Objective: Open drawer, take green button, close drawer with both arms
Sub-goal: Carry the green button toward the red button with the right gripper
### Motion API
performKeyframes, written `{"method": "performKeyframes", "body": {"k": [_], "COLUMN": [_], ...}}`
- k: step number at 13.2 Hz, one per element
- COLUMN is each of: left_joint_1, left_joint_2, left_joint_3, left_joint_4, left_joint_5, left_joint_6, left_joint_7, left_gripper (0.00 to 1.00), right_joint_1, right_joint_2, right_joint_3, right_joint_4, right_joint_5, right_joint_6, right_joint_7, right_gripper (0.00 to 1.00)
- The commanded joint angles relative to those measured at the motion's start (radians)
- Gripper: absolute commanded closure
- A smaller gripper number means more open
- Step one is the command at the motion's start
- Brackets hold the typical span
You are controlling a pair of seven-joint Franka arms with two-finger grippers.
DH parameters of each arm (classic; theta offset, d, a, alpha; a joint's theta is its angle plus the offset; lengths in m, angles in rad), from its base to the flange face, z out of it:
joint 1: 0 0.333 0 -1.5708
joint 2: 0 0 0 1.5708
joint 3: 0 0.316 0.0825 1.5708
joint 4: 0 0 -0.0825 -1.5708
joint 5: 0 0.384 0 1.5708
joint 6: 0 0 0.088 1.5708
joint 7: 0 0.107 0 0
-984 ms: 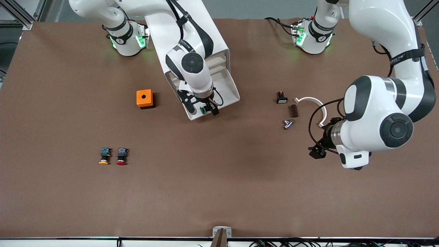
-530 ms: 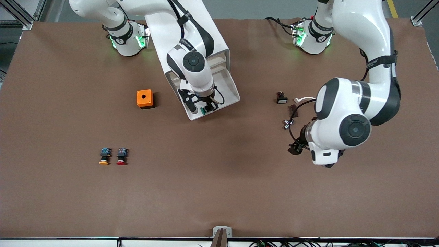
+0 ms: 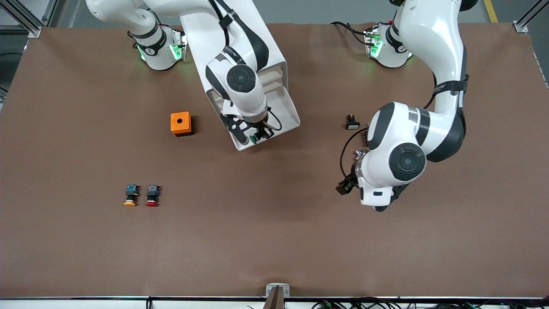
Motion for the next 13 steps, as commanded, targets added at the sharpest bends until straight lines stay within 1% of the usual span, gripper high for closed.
{"method": "performKeyframes", "body": {"k": [1,4,6,8,10,13], "left_joint_1": [0.000,0.000,-0.002,-0.002,-0.012,-0.067], "left_joint_2": [0.028,0.081,0.106,0.121,0.126,0.126], "left_joint_3": [-0.048,-0.133,-0.189,-0.244,-0.281,-0.287], "left_joint_4": [-0.015,-0.015,-0.035,-0.062,-0.096,-0.116], "left_joint_5": [0.011,0.011,0.011,0.011,0.014,0.011], "left_joint_6": [0.074,0.166,0.222,0.242,0.242,0.233], "left_joint_7": [0.019,0.050,0.050,0.051,0.066,0.045], "left_gripper": [0.00,0.00,0.00,0.00,0.00,0.00], "right_joint_1": [-0.121,-0.251,-0.333,-0.415,-0.468,-0.538], "right_joint_2": [-0.006,-0.006,-0.003,0.017,0.060,0.153], "right_joint_3": [0.008,0.003,0.002,0.002,0.002,0.002], "right_joint_4": [0.081,0.113,0.106,0.104,0.106,0.109], "right_joint_5": [0.049,0.047,0.044,0.040,0.038,0.035], "right_joint_6": [-0.130,-0.226,-0.230,-0.221,-0.188,-0.097], "right_joint_7": [-0.223,-0.522,-0.711,-0.869,-1.001,-1.231], "right_gripper": [1.00,1.00,1.00,1.00,1.00,1.00]}}
